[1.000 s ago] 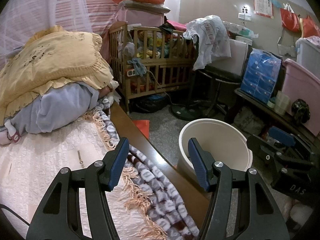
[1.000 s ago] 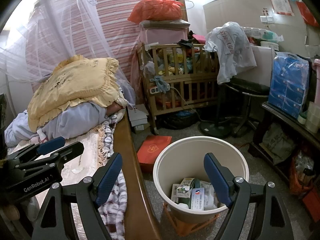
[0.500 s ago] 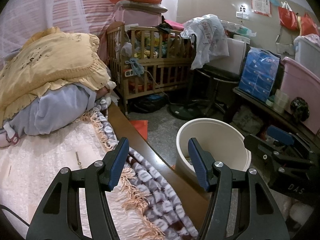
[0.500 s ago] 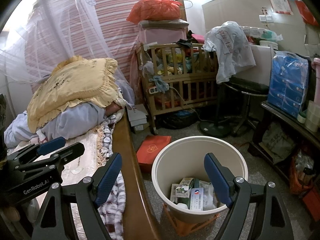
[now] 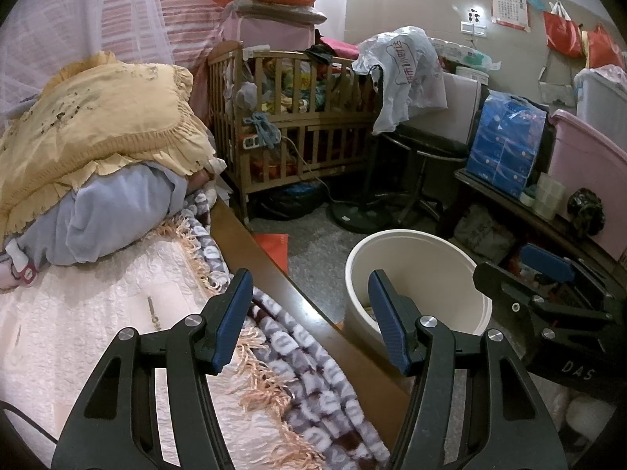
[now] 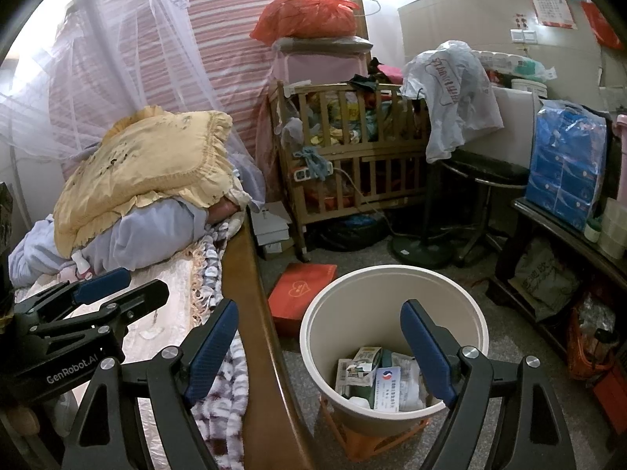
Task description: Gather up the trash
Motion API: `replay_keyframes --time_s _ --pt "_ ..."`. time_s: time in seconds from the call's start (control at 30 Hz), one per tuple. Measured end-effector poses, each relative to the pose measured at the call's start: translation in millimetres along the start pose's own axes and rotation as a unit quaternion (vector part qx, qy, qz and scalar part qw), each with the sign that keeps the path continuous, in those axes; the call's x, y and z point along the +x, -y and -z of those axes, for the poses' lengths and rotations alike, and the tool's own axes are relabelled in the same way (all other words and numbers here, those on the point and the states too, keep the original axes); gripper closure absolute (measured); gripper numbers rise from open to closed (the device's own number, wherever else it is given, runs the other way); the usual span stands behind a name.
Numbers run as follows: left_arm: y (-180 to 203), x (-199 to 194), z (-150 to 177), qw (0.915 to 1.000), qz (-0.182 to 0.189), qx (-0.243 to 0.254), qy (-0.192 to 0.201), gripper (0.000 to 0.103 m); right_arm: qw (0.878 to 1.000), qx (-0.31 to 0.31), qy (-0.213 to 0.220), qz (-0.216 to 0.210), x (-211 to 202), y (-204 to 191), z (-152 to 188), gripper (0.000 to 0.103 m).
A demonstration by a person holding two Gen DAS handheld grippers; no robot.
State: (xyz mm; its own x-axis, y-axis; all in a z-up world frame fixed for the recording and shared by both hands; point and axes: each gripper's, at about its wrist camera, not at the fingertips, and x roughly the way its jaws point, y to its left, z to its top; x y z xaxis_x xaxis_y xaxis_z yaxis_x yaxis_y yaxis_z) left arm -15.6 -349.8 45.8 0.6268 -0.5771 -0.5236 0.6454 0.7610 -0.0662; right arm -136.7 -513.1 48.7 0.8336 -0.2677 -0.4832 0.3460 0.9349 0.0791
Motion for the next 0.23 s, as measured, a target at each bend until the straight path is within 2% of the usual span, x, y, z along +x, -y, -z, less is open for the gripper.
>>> replay_keyframes --time_s 0.23 --pt "-5.8 -5.8 -0.2 1.0 0.002 -0.002 -0.004 0.043 1.0 -0.006 -0.002 -0.005 0.6 -9.4 -1.3 0.02"
